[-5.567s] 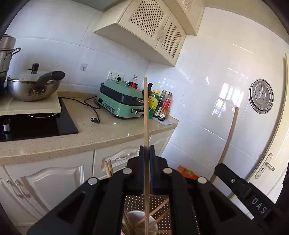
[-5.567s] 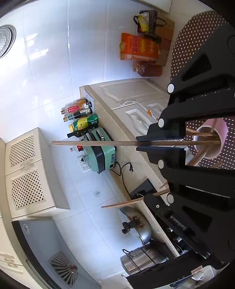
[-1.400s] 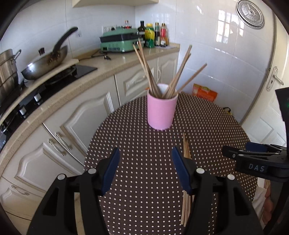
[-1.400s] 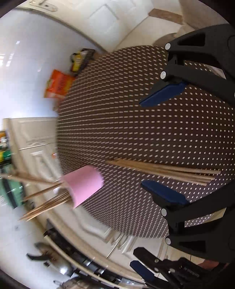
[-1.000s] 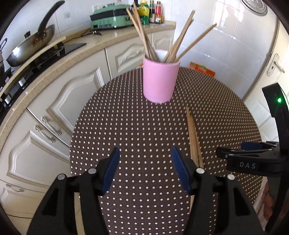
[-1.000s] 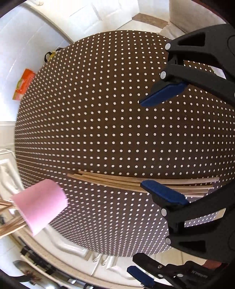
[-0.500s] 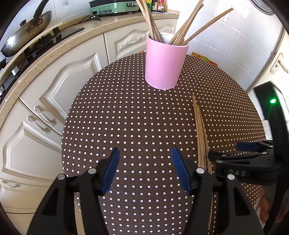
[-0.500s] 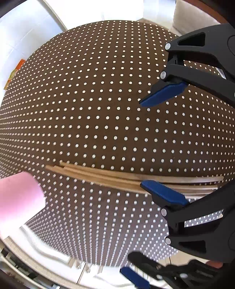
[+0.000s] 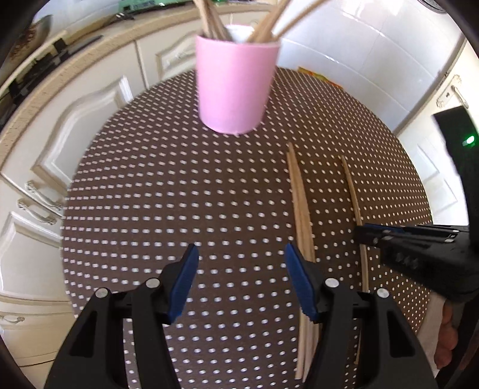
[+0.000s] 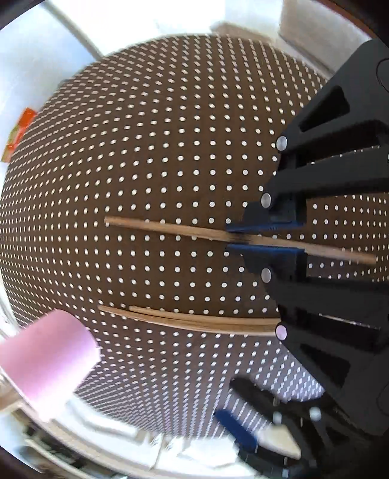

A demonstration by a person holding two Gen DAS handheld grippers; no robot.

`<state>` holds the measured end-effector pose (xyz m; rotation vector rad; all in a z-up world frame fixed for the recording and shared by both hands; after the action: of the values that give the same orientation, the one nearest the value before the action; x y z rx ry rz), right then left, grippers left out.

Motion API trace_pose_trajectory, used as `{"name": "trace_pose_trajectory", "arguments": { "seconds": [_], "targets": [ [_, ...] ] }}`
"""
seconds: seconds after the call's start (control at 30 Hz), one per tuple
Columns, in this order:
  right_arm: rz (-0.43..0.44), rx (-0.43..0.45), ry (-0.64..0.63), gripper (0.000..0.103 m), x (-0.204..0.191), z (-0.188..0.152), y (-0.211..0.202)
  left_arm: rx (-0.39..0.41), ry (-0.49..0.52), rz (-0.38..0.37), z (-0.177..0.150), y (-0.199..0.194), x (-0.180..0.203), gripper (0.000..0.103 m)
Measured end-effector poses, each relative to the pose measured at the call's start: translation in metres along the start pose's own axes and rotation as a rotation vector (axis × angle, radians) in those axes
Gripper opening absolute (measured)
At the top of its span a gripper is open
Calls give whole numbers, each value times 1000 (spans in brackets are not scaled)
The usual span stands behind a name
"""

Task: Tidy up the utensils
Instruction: 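Grasp a chopstick with the right gripper while the left gripper grasps another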

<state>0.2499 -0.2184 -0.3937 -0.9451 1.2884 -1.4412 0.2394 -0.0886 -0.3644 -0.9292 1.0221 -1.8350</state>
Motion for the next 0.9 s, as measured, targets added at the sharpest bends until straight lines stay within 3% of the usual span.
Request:
{"name": "trace_pose_trajectory", "arguments": {
  "seconds": [0.17,0.63,0.77,0.9],
  "targets": [
    [91,-11,65,7,13,8,2,-39,39,-11,1,16,13,60],
    [133,-9,100,7,57,-21,-19,-78,77,22,10,44,26,61],
    [137,-10,109,7,61,-20,-21,-86,119,91,19,55,35,62],
    [142,-11,122,7,57,-19,-21,-73,102,105,21,55,32,59]
  ]
}}
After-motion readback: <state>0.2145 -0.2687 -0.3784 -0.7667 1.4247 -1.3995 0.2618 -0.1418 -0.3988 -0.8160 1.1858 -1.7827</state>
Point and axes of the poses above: each gripper's, at about its wrist camera, not at the fingertips, and y roughly the way its jaws point, x to its right, z to its top, the point moved 8 cm from there along y, roughly the way its jaws point, and after that the axes turned 7 degrees about -z, right-handed, at the moved point
